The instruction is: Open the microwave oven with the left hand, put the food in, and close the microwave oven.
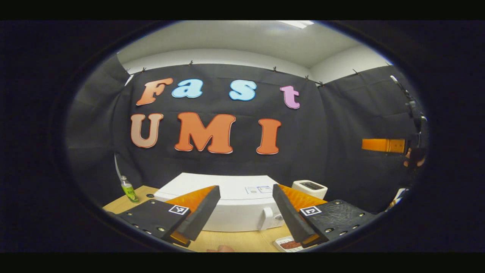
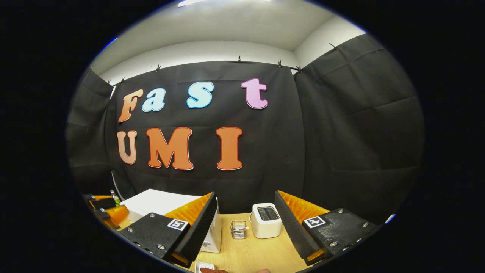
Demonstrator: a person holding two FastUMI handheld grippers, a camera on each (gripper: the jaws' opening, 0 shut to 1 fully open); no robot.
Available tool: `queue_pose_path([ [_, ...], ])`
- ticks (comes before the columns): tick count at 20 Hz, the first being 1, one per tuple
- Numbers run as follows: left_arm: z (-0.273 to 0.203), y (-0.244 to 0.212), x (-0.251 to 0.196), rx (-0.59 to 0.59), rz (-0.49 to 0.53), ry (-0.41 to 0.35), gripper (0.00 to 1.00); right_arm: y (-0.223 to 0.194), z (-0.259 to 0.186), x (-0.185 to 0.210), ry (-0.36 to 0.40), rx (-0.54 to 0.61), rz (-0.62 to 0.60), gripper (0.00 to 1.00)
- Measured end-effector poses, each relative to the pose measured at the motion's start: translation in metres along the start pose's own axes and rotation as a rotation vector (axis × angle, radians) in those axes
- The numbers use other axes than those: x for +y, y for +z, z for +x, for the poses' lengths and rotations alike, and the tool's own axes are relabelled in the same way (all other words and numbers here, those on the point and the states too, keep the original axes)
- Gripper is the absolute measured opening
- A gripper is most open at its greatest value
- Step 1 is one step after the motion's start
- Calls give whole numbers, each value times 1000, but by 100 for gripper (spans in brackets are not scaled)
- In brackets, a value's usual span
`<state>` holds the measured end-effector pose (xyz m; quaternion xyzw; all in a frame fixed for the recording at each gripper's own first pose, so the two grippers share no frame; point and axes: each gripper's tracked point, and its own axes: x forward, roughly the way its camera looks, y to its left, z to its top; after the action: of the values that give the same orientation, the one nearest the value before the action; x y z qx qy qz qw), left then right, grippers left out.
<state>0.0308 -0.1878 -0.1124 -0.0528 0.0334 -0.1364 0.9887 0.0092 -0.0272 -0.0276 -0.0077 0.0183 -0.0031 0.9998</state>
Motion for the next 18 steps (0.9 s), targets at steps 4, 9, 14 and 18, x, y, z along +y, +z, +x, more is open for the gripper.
queue_pose_path([
  [4,30,-74,-27,74,19,-5,87,-12,7,-14,-25,5,-12,95],
  [9,60,-144,-43,127,37,4,90,-28,14,-24,-34,10,-19,95],
  [14,84,-184,-42,151,53,41,90,-38,21,-35,-52,-2,-11,95],
  [18,94,-195,-48,154,79,35,73,-39,22,-33,-36,-18,-11,95],
])
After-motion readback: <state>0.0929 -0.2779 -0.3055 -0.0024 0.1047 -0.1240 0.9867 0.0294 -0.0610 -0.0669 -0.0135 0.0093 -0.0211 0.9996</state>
